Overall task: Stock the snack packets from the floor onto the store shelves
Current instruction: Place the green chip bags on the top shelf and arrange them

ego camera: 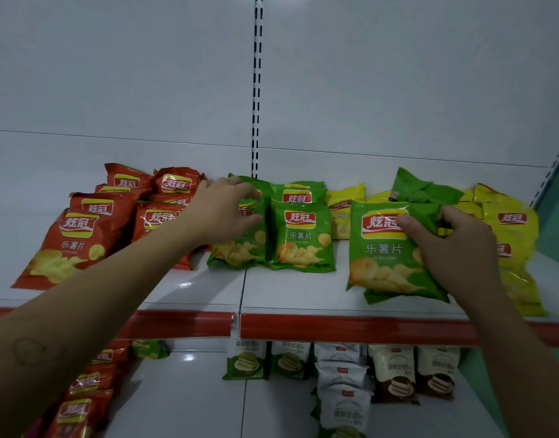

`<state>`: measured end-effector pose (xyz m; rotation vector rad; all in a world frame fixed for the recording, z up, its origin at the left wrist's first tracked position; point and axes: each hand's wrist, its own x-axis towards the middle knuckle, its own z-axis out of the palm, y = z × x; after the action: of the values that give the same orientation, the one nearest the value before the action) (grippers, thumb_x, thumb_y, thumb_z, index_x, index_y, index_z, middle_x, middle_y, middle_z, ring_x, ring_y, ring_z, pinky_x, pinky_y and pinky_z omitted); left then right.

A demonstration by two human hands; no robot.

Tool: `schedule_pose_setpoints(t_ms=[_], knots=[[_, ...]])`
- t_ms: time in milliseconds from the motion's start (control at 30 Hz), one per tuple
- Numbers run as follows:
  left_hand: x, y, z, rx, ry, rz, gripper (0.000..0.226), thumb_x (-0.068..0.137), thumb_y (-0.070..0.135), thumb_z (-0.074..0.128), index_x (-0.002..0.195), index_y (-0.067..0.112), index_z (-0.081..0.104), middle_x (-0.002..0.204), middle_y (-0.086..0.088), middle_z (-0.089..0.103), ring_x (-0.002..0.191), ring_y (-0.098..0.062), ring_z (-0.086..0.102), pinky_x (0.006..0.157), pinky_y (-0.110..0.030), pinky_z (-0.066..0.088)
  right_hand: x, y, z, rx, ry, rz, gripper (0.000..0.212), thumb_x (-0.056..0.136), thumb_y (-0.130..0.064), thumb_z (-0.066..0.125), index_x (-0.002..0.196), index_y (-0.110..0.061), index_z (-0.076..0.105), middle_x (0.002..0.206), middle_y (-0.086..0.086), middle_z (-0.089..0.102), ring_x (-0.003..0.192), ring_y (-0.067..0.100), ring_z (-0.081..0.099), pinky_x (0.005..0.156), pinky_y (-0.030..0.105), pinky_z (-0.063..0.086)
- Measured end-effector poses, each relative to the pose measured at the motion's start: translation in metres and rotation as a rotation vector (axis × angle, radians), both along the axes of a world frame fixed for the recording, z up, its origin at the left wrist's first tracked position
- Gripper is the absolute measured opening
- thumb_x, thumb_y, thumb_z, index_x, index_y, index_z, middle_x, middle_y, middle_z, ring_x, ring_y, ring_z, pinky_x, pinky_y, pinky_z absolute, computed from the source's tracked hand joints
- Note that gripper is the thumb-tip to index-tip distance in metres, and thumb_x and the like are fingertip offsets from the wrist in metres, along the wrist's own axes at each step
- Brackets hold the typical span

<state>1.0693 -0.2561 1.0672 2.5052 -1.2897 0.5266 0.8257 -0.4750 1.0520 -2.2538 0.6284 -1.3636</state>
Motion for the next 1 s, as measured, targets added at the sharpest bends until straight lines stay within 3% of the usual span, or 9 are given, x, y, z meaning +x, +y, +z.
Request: schedule_pose_setpoints(t_ms=[133,233,333,433,500,600,733,867,1000], knots=[[-0.044,-0.014,0.009,-0.235,0.488,-0.279,0.066,0.087,0.051,0.066,0.142,0.023,0.046,0.128,0.008,0.057,0.113,-0.011,0.059,0.084,-0.022,0.05,0.008,0.017,0.008,0.018,-0.076,0.026,0.04,0.081,-0.043,0.071,0.066,-0.01,0.055,0.064,0.004,0.059,0.062,0.022,0.055,0.055,0.03,0.041],[-0.066,-0.022,0.012,-0.417,0.748,-0.38,0.095,0.073,0.057,0.068,0.153,0.027,0.028,0.131,0.01,0.053,0.114,-0.007,0.057,0.087,-0.024,0.049,0.019,0.035,0.017,0.03,-0.103,0.08,0.034,0.081,-0.041,0.072,0.064,-0.017,0.056,0.063,-0.005,0.06,0.058,0.009,0.053,0.053,0.023,0.039],[-0.068,-0.024,0.017,-0.556,0.906,-0.392,0.096,0.065,0.055,0.07,0.149,0.025,0.036,0.13,-0.003,0.057,0.115,-0.02,0.062,0.089,-0.035,0.056,0.031,0.05,0.019,0.039,-0.104,0.133,0.029,0.08,-0.043,0.073,0.073,-0.016,0.066,0.073,-0.001,0.067,0.068,0.015,0.062,0.06,0.031,0.048],[-0.062,-0.018,0.022,-0.543,0.914,-0.375,0.063,0.069,0.039,0.077,0.127,0.019,0.059,0.118,-0.025,0.063,0.105,-0.033,0.069,0.09,-0.044,0.06,0.041,0.061,0.02,0.02,-0.117,0.146,0.032,0.079,-0.05,0.071,0.082,-0.019,0.068,0.079,-0.001,0.067,0.074,0.019,0.063,0.067,0.036,0.051],[-0.054,-0.009,0.025,-0.562,0.923,-0.397,0.041,0.076,0.024,0.078,0.114,0.016,0.065,0.113,-0.025,0.068,0.095,-0.03,0.073,0.083,-0.039,0.062,0.043,0.063,0.022,0.066,-0.156,0.14,0.033,0.08,-0.051,0.07,0.094,-0.021,0.071,0.084,-0.008,0.065,0.082,0.015,0.063,0.076,0.037,0.053],[-0.036,0.009,0.026,-0.591,0.907,-0.366,0.044,0.067,0.023,0.079,0.108,0.016,0.066,0.109,-0.017,0.073,0.093,-0.027,0.074,0.076,-0.034,0.062,0.038,0.052,0.024,0.111,-0.281,0.074,0.024,0.081,-0.047,0.071,0.099,-0.031,0.07,0.09,-0.009,0.068,0.078,0.012,0.065,0.071,0.04,0.056],[-0.007,0.035,0.017,-0.629,0.844,-0.246,0.048,0.066,0.022,0.078,0.11,0.01,0.065,0.107,-0.015,0.073,0.098,-0.032,0.072,0.08,-0.043,0.062,0.02,0.038,0.024,0.164,-0.373,-0.002,0.019,0.085,-0.027,0.071,0.103,-0.024,0.069,0.087,-0.016,0.063,0.077,0.001,0.065,0.065,0.03,0.058],[0.012,0.046,-0.005,-0.526,0.759,-0.093,0.042,0.078,0.014,0.078,0.117,0.011,0.062,0.104,-0.007,0.071,0.088,-0.017,0.07,0.068,-0.026,0.06,0.012,0.037,0.014,0.198,-0.407,0.019,0.018,0.086,-0.022,0.07,0.103,-0.027,0.066,0.09,-0.015,0.063,0.082,0.008,0.066,0.069,0.044,0.059],[0.019,0.041,-0.018,-0.429,0.522,0.023,0.044,0.082,0.025,0.079,0.121,0.017,0.059,0.105,0.006,0.062,0.089,-0.01,0.062,0.063,-0.019,0.05,0.013,0.04,0.003,0.221,-0.394,0.056,0.015,0.086,-0.023,0.071,0.1,-0.026,0.067,0.088,-0.017,0.063,0.08,0.011,0.066,0.068,0.049,0.059]])
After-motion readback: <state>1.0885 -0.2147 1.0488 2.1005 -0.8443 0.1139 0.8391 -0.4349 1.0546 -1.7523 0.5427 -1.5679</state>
